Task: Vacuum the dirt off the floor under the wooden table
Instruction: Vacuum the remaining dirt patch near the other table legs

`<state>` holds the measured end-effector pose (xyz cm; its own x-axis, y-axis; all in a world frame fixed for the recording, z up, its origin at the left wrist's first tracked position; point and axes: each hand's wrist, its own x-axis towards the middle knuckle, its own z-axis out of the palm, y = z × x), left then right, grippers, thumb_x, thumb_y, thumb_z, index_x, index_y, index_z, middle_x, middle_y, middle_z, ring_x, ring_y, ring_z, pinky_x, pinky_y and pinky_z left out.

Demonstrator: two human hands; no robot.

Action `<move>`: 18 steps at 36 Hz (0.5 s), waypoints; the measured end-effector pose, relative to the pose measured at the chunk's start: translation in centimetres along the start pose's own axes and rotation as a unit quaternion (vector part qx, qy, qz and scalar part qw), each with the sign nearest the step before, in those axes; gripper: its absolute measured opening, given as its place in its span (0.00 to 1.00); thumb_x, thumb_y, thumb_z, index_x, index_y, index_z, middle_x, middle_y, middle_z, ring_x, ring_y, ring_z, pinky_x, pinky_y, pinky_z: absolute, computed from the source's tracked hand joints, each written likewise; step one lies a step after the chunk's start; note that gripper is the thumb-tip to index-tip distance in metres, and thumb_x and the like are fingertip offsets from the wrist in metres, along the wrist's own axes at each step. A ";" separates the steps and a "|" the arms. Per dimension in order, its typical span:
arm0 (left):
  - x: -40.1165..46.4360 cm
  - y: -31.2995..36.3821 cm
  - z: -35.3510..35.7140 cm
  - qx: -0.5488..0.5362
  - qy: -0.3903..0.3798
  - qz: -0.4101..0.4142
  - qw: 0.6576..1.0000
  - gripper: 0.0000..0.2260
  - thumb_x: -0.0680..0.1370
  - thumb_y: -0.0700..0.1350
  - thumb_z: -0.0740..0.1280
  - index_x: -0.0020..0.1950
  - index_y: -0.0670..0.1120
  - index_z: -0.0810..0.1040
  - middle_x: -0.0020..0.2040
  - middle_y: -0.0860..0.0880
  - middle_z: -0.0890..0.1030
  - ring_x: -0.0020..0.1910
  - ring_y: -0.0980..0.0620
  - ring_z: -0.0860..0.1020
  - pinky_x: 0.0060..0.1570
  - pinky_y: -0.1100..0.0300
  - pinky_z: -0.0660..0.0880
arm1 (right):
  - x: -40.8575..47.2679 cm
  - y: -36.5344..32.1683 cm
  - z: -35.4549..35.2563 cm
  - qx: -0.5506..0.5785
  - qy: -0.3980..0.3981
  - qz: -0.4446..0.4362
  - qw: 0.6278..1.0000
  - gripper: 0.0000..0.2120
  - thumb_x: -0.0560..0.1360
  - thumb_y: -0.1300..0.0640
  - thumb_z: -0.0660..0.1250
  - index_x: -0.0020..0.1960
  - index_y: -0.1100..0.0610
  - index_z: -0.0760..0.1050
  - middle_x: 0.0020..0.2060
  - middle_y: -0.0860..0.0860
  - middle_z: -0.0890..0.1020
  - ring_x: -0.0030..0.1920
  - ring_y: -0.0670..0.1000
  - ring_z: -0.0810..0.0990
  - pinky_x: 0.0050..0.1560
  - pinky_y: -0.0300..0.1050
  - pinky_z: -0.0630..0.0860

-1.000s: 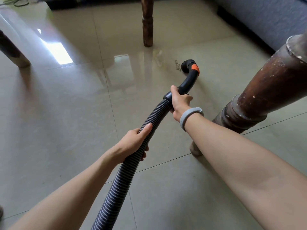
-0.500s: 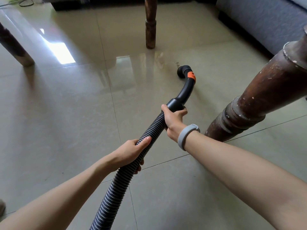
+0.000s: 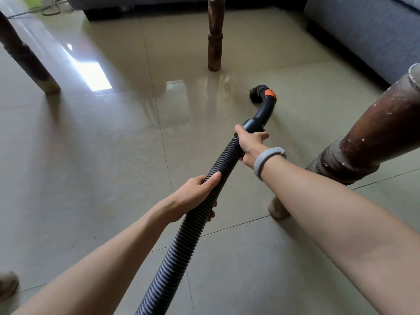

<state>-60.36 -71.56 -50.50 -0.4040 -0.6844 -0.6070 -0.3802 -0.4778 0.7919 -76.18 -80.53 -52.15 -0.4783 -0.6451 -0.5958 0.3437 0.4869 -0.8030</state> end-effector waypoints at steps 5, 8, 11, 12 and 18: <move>0.0 0.1 -0.1 -0.020 -0.027 0.000 0.999 0.21 0.80 0.59 0.55 0.55 0.40 0.69 0.39 0.43 0.74 0.28 0.48 0.76 0.29 0.57 0.77 | 0.6 -1.6 -0.9 -0.026 -0.019 0.012 0.999 0.34 0.75 0.55 0.66 0.72 0.54 0.48 0.62 0.57 0.73 0.47 0.55 0.77 0.33 0.46 0.75; 0.1 0.4 0.0 -0.019 -0.021 0.005 1.000 0.21 0.81 0.59 0.54 0.53 0.41 0.69 0.38 0.43 0.73 0.26 0.49 0.75 0.27 0.58 0.76 | 0.7 -1.8 -1.1 -0.047 -0.032 0.015 0.998 0.33 0.76 0.55 0.65 0.71 0.54 0.48 0.60 0.57 0.73 0.45 0.53 0.77 0.32 0.47 0.75; 0.2 0.4 0.1 -0.013 -0.014 0.009 1.000 0.21 0.81 0.59 0.54 0.54 0.40 0.69 0.37 0.43 0.73 0.26 0.49 0.75 0.26 0.59 0.75 | 0.9 -2.0 -1.3 -0.053 -0.038 0.014 0.998 0.32 0.76 0.55 0.65 0.71 0.54 0.47 0.58 0.57 0.73 0.43 0.52 0.76 0.39 0.50 0.77; 0.2 0.4 0.1 -0.011 -0.014 0.010 1.000 0.21 0.81 0.59 0.54 0.54 0.40 0.69 0.37 0.43 0.73 0.26 0.50 0.75 0.26 0.59 0.75 | 1.0 -2.0 -1.3 -0.055 -0.040 0.013 0.998 0.33 0.76 0.55 0.65 0.71 0.54 0.47 0.57 0.56 0.73 0.41 0.51 0.76 0.42 0.51 0.77; 0.6 0.5 0.2 -0.011 0.006 0.021 1.000 0.21 0.81 0.59 0.54 0.53 0.40 0.69 0.37 0.43 0.74 0.25 0.50 0.75 0.25 0.59 0.75 | 1.2 -2.4 -0.9 -0.069 -0.054 0.004 0.996 0.34 0.76 0.56 0.66 0.72 0.54 0.46 0.55 0.56 0.73 0.41 0.51 0.76 0.47 0.53 0.77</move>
<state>-60.92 -72.13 -50.54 -0.4089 -0.7101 -0.5732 -0.3457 -0.4607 0.8175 -78.28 -81.98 -50.96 -0.3831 -0.6970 -0.6062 0.2301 0.5636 -0.7934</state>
